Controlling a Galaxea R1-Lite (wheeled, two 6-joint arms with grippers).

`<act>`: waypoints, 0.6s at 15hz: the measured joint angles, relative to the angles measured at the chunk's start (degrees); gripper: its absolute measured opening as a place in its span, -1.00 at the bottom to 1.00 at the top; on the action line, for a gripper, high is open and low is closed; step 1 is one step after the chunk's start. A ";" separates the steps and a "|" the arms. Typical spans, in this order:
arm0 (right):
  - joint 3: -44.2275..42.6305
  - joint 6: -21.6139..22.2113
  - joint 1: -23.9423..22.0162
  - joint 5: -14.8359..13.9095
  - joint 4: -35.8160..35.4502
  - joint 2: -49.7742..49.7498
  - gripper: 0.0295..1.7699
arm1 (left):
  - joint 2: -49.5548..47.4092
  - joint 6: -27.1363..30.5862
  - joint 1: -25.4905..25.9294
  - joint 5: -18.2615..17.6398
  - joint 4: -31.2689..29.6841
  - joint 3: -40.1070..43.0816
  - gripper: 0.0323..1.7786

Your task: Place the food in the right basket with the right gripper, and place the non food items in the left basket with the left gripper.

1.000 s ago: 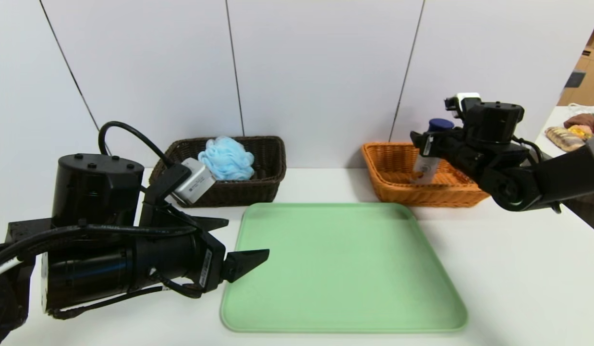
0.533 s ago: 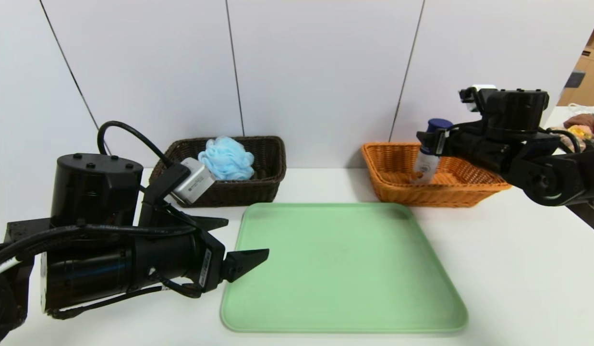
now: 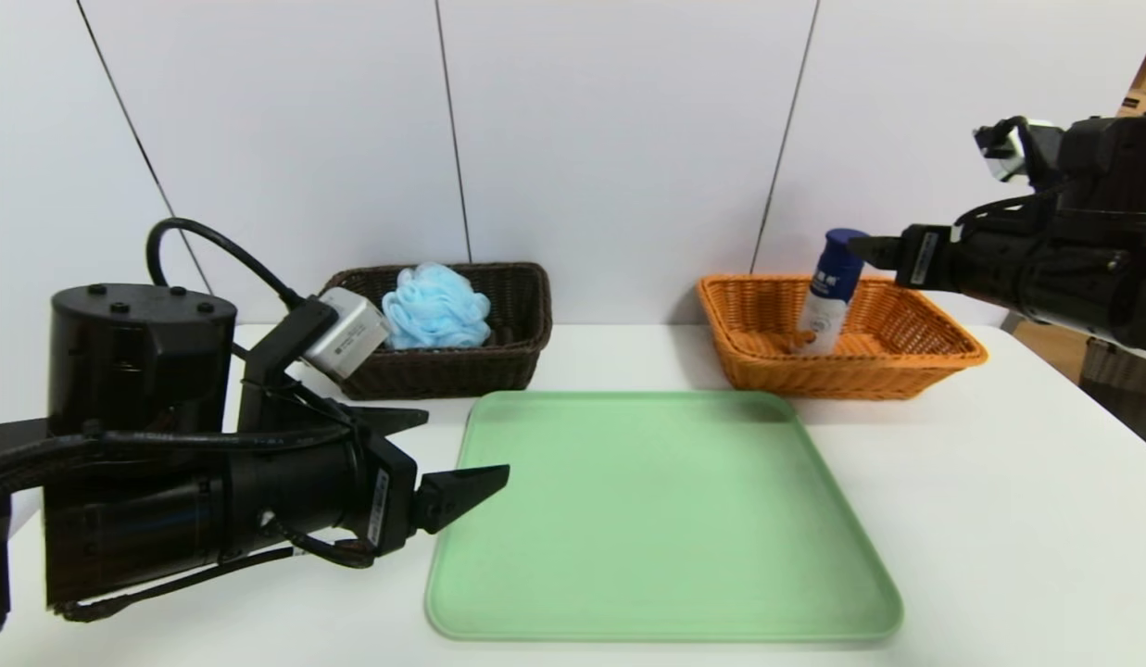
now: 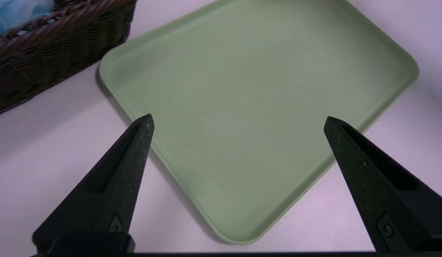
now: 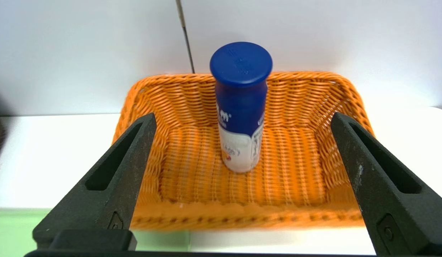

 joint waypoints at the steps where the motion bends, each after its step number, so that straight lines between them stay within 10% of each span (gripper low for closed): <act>1: 1.29 -0.02 -0.05 0.00 1.38 -2.69 0.91 | -1.37 0.09 0.02 1.93 0.68 -0.39 0.90; 9: 9.79 -0.98 0.35 -0.02 19.90 -27.67 0.91 | -14.99 0.37 0.10 10.85 12.98 -3.17 0.90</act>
